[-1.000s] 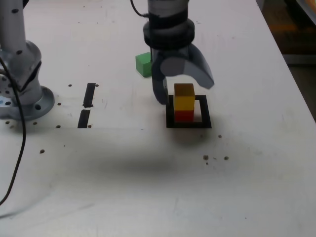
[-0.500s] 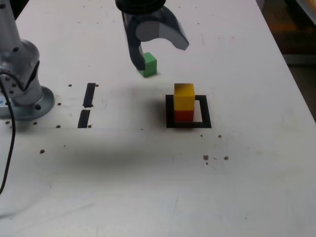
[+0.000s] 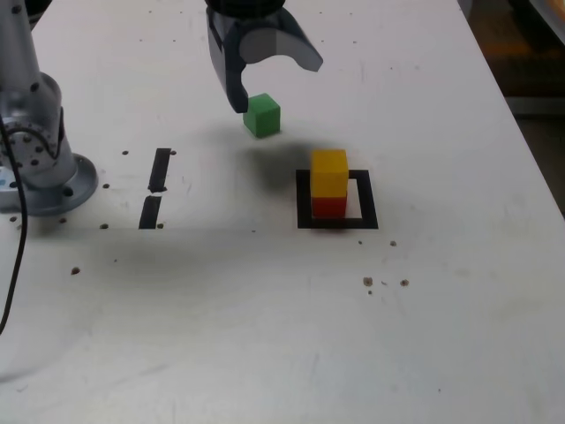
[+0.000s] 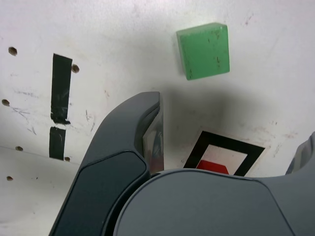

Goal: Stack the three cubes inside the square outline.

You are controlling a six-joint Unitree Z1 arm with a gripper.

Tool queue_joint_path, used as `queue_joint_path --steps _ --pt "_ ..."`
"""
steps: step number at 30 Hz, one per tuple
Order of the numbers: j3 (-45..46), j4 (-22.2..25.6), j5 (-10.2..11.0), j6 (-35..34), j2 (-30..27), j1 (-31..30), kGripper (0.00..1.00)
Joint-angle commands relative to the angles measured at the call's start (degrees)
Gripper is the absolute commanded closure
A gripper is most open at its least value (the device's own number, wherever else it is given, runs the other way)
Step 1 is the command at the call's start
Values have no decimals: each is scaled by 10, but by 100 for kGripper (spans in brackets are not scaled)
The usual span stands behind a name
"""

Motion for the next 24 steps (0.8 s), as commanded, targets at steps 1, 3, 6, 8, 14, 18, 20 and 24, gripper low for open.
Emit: queue_joint_path --steps 1,3,6,8,14,18,20,24 --pt "7 0 0 5 9 20 0" --pt "17 -1 -1 9 15 37 0" --pt "31 -5 -4 16 20 58 1" --pt "39 -10 -8 24 26 69 1" --pt "38 -28 -24 61 52 92 1" --pt "29 -31 -29 82 70 103 1" --pt "27 -31 -30 90 77 109 1" --pt "26 -33 -36 107 91 123 1"
